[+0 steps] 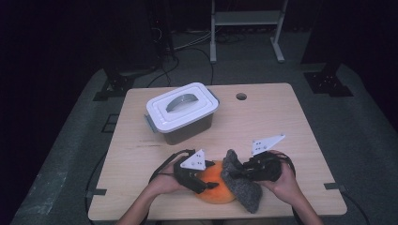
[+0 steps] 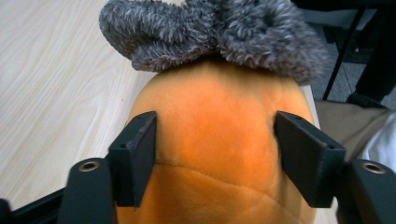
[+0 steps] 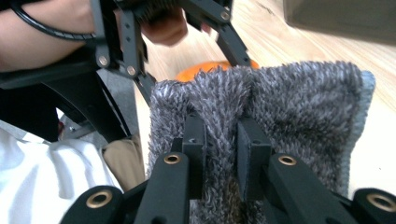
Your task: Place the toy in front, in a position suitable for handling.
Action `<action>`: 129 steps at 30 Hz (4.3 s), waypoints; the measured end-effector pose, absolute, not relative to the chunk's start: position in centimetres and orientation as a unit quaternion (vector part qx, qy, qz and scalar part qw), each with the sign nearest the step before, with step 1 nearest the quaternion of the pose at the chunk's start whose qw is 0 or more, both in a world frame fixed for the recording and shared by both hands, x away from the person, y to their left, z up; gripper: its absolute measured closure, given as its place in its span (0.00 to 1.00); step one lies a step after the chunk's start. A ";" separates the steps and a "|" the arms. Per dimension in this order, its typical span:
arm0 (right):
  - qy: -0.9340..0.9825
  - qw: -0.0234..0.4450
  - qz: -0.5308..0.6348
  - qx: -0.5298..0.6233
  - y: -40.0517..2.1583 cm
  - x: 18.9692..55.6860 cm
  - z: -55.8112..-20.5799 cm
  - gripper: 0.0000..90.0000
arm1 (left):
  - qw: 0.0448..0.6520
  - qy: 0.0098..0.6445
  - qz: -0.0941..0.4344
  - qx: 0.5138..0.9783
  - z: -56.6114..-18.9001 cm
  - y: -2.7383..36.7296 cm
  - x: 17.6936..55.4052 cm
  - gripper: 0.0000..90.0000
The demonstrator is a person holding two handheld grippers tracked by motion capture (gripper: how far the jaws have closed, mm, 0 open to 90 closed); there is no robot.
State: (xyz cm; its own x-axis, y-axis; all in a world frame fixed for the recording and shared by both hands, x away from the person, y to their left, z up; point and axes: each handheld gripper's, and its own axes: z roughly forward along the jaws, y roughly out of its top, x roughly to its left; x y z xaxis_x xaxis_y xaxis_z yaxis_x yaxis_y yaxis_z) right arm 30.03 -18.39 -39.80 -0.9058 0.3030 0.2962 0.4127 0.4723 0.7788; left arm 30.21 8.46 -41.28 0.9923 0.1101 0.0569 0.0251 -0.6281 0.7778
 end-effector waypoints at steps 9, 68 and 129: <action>-0.857 0.069 -0.447 -0.247 -20.2 31.2 -41.7 0.84 | 0.430 0.054 0.029 0.901 -41.6 9.7 31.1 0.36; -0.837 0.085 -0.469 -0.268 -20.6 32.2 -41.7 0.83 | 0.444 -0.012 0.075 0.893 -41.9 9.3 29.9 0.27; -0.849 0.079 -0.468 -0.234 -19.6 31.4 -39.7 0.83 | 0.462 0.001 0.043 0.886 -40.4 7.8 28.7 0.35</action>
